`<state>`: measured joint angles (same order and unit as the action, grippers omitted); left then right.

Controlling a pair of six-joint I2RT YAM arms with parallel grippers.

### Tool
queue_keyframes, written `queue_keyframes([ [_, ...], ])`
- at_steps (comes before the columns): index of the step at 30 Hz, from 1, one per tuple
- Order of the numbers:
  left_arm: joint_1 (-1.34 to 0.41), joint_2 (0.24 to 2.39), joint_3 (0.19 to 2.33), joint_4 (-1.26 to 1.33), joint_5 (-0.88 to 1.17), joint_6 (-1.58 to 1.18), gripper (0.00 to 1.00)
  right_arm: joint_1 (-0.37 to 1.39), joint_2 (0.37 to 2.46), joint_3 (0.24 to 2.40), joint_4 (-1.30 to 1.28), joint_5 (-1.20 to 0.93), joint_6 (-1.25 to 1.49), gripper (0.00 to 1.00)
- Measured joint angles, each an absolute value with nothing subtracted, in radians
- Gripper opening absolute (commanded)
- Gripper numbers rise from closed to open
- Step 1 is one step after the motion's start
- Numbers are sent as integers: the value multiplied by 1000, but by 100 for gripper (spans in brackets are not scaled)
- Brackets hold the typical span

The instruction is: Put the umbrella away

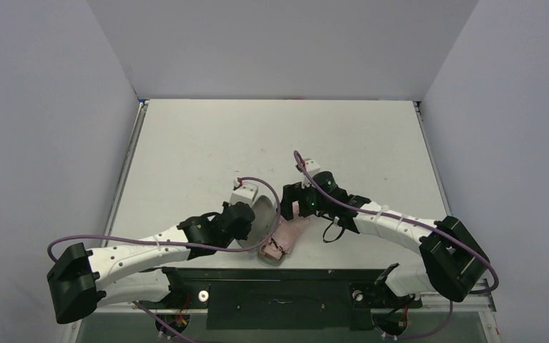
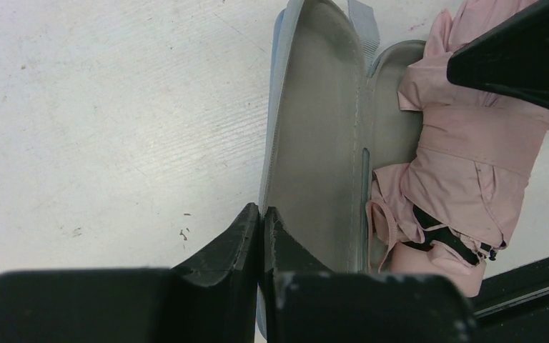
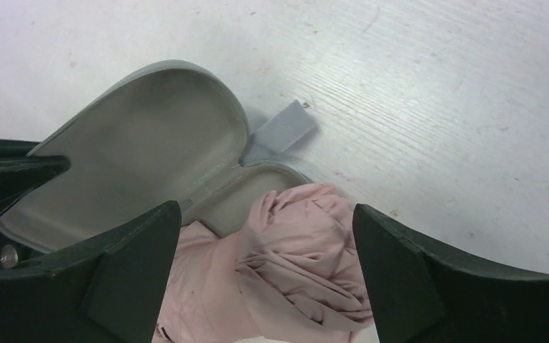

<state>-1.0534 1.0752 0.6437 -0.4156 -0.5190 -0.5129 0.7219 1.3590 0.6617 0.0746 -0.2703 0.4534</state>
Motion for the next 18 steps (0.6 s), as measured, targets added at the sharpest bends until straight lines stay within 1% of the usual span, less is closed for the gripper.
queue_keyframes([
  [3, -1053, 1075, 644, -415, -519, -513, 0, 727, 1335, 684, -7, -184, 466, 86],
  [10, -1055, 1076, 644, -415, -518, -514, 0, 727, 1208, 746, -203, 30, 564, 86],
  [18, -1061, 1076, 643, -415, -519, -517, 0, 726, 1175, 706, -289, 75, 752, 87],
])
